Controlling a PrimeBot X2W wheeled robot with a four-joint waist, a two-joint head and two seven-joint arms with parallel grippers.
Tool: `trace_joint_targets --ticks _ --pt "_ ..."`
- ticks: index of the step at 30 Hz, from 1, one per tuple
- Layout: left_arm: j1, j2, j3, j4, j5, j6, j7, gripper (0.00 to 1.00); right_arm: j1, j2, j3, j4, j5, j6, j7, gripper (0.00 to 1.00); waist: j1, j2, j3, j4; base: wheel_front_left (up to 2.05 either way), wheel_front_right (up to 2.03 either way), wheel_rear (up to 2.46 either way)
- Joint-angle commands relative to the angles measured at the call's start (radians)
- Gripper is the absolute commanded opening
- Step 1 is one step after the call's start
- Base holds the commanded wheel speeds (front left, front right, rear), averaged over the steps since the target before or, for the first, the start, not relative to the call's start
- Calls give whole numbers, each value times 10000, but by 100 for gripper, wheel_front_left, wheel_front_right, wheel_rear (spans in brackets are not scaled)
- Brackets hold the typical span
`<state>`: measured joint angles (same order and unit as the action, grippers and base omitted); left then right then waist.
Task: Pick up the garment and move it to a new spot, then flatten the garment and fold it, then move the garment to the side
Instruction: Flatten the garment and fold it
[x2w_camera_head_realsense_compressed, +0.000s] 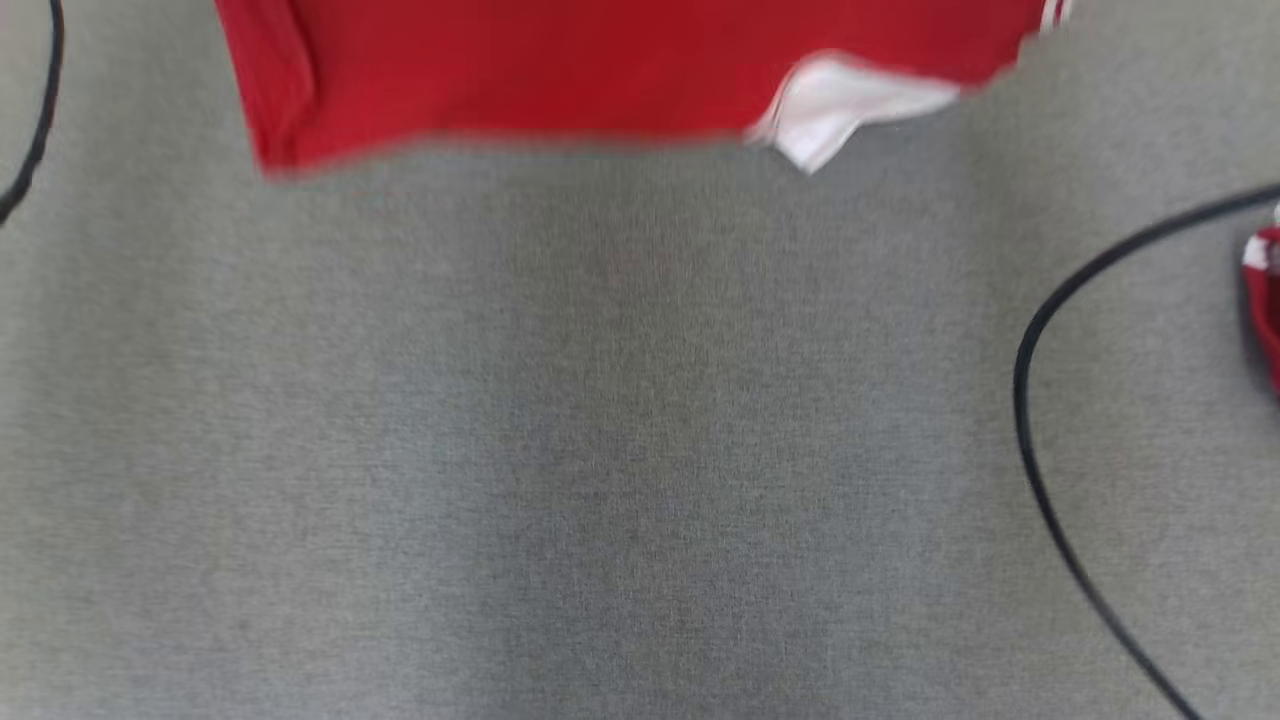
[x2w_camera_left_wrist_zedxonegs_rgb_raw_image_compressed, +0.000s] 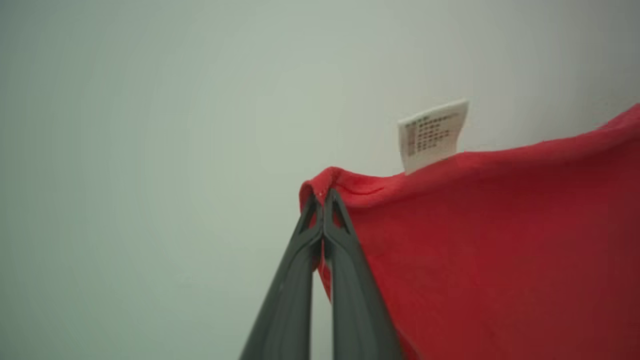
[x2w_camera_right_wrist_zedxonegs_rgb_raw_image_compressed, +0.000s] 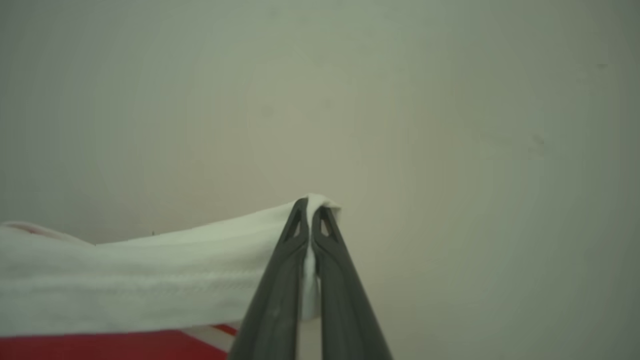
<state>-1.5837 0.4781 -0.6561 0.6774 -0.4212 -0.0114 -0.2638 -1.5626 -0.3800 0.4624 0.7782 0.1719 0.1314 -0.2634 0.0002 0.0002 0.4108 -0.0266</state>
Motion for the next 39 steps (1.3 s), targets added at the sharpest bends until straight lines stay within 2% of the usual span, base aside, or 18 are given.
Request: trace_joint_targets --ticks 1,6,8,10,12,15,20,23,26,30,34,39 --pt "-198 -88 -17 67 422 207 -4 0 -524 112 -114 135 -264 -16 -2 0 -2 -2 716 -31 0 0 0" --pt "-1560 -334 423 -493 1228 590 -9 0 -1818 376 -1411 89 -889 -16 -3 0 -2 -2 732 -350 0 0 0" --pt "-1693 -424 515 -827 1468 455 -4 0 -2103 467 -1977 -242 -1210 -16 -6 0 -2 -2 761 -415 0 0 0" --pt "-1695 -428 594 -935 1500 416 -4 0 -2081 522 -2092 -350 -1339 -16 0 0 -2 -2 786 -436 0 0 0" --pt "-1285 -319 870 -992 1571 129 -3 0 -1452 596 -2168 -622 -1454 -15 3 0 -2 -2 757 -553 0 0 0" --pt "-683 -315 1176 -1049 1519 -62 -6 0 -964 333 -2197 -877 -1109 -16 0 0 -2 -2 893 -581 0 0 0" --pt "1211 -347 1822 -1281 1316 -306 -5 0 989 -47 -1775 -1640 115 -15 0 0 -2 -2 1142 -562 0 0 0" --pt "2719 -608 2336 -1899 1250 -437 -7 0 2559 -564 -1438 -2528 891 -15 -5 0 -2 -2 1111 -521 0 0 0" --pt "4349 -1015 2995 -2432 1171 -524 -7 0 4356 -1034 -1728 -3203 1449 -16 -5 0 -2 -2 942 -449 0 0 0" --pt "6370 -1560 3995 -2915 1330 -706 -7 0 6671 -1084 -1982 -3765 2129 -16 -3 0 -2 -2 566 -409 0 0 0" --pt "7988 -2297 5053 -3152 1394 -892 -7 0 8667 -811 -2042 -3969 2611 -16 -4 0 -2 -2 62 -506 0 0 0" --pt "9526 -2975 6050 -2958 1716 -1071 -7 0 10212 -396 -1664 -3926 2410 -16 -4 0 -2 -2 -607 -735 0 0 0"
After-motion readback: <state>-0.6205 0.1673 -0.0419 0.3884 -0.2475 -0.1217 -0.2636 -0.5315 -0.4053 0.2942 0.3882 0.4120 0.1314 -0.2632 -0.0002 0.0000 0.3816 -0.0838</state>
